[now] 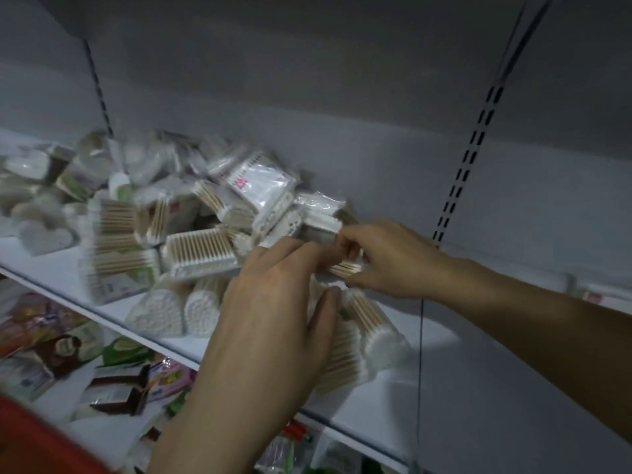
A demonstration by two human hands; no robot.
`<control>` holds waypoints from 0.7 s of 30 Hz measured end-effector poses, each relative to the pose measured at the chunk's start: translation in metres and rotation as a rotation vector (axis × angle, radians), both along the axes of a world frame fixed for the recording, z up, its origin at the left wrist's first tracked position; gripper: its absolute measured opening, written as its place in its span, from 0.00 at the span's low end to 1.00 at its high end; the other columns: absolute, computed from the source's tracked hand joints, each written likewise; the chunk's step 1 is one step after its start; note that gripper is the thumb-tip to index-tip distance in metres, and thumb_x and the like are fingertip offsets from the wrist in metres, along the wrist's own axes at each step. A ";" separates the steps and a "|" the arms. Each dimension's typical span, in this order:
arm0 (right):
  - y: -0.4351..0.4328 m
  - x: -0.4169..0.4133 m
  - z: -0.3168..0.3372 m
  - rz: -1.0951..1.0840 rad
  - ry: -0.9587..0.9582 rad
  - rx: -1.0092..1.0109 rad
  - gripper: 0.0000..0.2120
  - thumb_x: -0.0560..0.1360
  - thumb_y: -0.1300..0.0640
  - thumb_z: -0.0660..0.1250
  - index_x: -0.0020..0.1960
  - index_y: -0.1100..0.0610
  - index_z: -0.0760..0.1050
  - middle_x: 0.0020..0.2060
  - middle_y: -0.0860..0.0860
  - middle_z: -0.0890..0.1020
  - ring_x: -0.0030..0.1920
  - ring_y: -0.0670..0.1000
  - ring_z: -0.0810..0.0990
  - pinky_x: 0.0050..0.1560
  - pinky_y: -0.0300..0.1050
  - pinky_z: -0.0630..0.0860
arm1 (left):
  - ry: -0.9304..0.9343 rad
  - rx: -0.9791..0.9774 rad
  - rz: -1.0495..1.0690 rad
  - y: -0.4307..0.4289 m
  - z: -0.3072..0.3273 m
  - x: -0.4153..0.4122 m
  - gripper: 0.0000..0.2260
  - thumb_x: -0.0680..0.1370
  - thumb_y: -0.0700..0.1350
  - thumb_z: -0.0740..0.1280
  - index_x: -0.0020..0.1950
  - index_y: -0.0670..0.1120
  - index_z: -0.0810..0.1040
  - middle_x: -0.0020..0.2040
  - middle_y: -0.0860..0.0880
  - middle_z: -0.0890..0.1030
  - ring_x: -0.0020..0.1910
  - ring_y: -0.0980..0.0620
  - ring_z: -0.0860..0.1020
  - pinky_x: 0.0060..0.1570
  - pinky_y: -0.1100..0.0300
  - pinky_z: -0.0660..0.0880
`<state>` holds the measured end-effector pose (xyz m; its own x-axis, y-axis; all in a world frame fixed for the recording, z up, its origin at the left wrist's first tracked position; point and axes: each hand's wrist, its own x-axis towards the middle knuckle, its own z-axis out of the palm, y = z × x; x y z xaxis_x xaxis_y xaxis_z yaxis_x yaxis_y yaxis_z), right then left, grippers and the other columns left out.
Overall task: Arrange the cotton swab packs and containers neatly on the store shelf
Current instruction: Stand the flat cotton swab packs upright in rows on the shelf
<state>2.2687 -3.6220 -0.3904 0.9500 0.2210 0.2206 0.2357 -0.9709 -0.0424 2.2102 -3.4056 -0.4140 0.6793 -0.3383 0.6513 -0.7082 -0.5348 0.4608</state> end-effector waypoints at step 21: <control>-0.014 -0.050 0.007 -0.177 -0.314 0.282 0.08 0.78 0.58 0.69 0.53 0.46 0.80 0.47 0.45 0.83 0.48 0.50 0.80 0.47 0.50 0.78 | -0.098 0.268 0.022 0.006 0.065 0.028 0.12 0.79 0.43 0.69 0.62 0.50 0.81 0.53 0.54 0.82 0.51 0.53 0.79 0.49 0.59 0.74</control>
